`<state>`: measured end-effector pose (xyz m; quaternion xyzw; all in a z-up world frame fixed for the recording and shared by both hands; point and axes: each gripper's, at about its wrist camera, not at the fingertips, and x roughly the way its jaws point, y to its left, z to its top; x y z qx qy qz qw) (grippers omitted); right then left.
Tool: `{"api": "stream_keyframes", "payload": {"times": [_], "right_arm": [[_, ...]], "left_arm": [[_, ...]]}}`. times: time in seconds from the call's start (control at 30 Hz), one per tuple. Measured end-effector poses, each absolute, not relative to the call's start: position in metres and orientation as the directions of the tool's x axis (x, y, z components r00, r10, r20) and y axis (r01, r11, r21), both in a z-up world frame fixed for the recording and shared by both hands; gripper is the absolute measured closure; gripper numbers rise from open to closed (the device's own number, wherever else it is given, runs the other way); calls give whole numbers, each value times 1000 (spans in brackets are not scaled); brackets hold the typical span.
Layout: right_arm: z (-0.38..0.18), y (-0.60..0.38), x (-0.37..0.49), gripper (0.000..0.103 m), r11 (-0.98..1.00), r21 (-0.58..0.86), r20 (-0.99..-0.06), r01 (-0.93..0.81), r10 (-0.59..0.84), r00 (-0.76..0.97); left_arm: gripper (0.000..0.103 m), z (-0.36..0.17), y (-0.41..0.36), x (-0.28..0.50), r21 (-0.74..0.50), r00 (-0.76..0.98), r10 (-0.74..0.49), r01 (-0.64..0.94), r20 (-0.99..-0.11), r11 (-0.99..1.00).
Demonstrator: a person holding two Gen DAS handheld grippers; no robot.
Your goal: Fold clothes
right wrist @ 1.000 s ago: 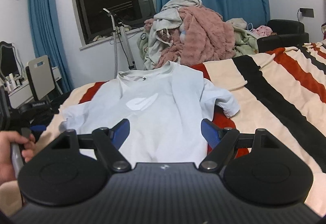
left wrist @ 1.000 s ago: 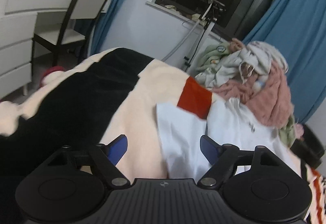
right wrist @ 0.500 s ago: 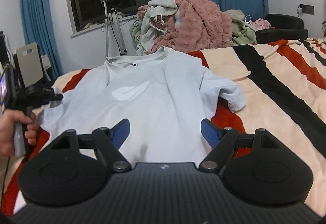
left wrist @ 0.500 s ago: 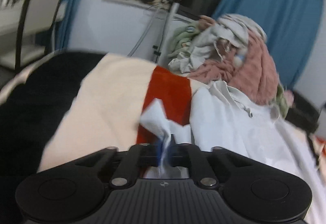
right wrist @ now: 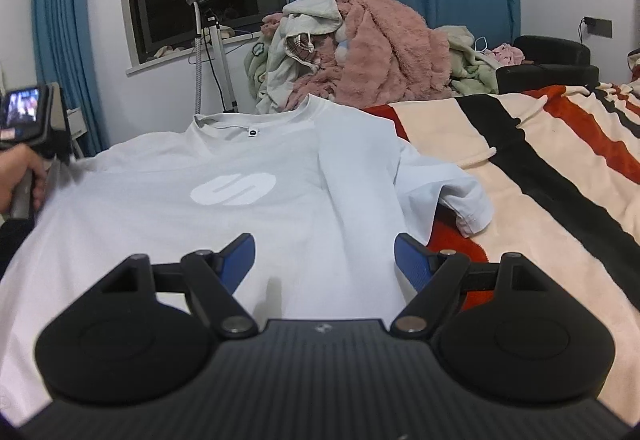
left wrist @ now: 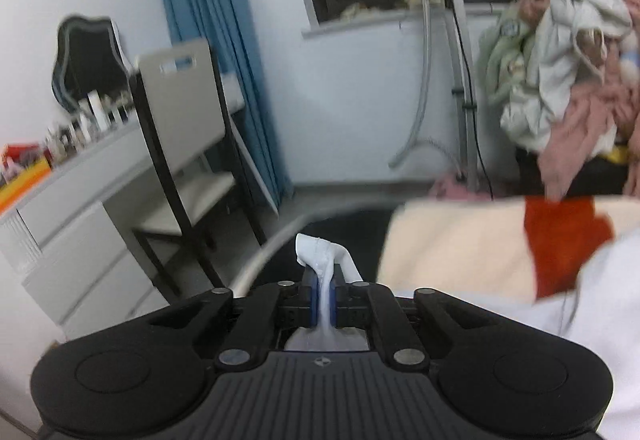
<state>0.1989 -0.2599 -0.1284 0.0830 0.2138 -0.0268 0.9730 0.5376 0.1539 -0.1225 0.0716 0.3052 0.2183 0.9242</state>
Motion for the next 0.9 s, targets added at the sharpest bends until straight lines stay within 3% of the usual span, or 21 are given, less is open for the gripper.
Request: {"api": "stream_keyframes", "payload": {"times": [0.1,0.17,0.27,0.6,0.9], "right_arm": [[-129,-260,199,25,985,151,-417,80,-10,909],[-129,-260,198,25,986,152,-409,72,-3,913],[-130,-257,198,25,983,176,-409,59,19,912],[-108,-264,166,25,982,187,-355,35,35,934],[-66,-295,105,25,981,169,-324,100,-41,945]], "left_arm": [[60,-127,146,525,274,724,435,-338,-536,900],[60,-123,143,506,239,754,377,-292,-538,926],[56,-115,136,464,280,781,363,-249,-509,927],[60,-58,84,267,81,722,185,-177,-667,981],[61,-70,5,58,-120,575,-94,-8,-813,993]]}}
